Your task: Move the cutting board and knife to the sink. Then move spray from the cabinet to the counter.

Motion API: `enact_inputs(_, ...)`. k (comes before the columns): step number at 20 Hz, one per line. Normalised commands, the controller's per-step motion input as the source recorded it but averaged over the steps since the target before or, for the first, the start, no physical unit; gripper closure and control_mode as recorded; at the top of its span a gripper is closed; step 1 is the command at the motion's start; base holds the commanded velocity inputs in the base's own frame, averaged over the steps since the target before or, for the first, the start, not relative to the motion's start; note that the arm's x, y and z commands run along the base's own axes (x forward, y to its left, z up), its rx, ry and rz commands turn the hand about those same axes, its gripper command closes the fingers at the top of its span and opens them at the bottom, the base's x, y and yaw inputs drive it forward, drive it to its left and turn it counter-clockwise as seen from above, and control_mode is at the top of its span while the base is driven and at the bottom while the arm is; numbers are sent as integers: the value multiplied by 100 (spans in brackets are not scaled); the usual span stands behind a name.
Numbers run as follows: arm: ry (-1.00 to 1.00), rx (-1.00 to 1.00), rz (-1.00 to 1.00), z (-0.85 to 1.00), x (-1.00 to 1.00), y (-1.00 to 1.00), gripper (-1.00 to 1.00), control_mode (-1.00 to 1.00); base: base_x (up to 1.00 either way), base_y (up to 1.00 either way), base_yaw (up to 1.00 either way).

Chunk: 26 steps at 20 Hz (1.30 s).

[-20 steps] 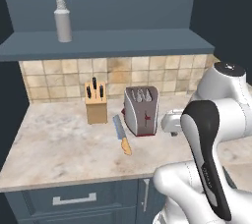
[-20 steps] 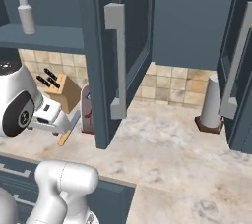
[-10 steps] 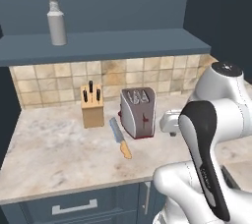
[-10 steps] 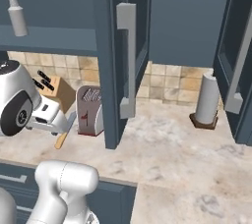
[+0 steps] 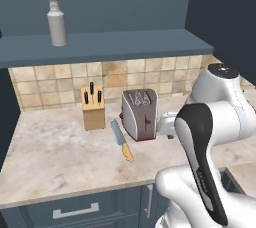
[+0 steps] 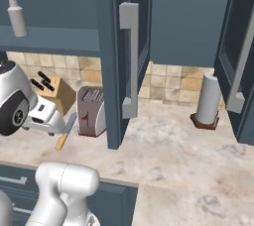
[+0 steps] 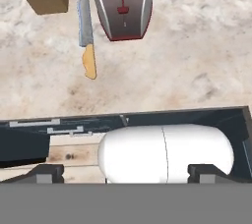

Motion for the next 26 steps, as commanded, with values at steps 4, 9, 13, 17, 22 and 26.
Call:
enact_inputs(4,0,0,0,-28,51,97,-100,-100,0,0,0)
enact_inputs(9,3,-2,-1,-55,53,14,-100,-100,0,0,0)
enact_inputs(13,5,0,-14,-87,30,1,-100,-100,0,0,0)
enact_inputs(17,8,7,-4,-84,33,0,-100,-100,0,0,0)
enact_inputs(22,1,17,0,-44,55,0,-100,-100,0,0,0)
enact_inputs(26,0,2,0,-8,42,12,-100,-100,0,0,0)
